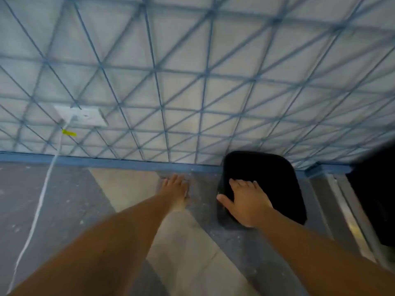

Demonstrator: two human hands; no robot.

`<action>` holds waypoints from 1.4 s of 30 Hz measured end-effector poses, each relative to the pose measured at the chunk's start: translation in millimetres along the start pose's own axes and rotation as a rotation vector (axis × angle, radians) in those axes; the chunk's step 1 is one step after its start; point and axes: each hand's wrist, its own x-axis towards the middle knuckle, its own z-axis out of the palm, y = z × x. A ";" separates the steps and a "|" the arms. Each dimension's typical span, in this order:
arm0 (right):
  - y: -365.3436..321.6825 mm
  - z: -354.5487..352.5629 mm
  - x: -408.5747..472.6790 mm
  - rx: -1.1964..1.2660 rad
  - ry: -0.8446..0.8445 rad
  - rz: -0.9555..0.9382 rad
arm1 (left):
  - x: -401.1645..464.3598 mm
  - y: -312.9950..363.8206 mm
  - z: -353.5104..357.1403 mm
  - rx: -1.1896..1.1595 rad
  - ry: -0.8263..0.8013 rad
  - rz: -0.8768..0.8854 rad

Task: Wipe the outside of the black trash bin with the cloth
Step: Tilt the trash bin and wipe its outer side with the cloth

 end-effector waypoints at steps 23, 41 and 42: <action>-7.5 53.4 15.4 0.404 0.137 0.080 | 77.2 -36.6 132.1 -0.756 0.613 -0.246; 33.0 80.0 -35.8 0.092 0.241 -0.100 | 8.0 146.3 83.4 -1.861 0.380 0.058; 34.7 81.0 -34.1 0.084 0.244 -0.118 | 8.8 147.6 81.7 -1.908 0.380 0.046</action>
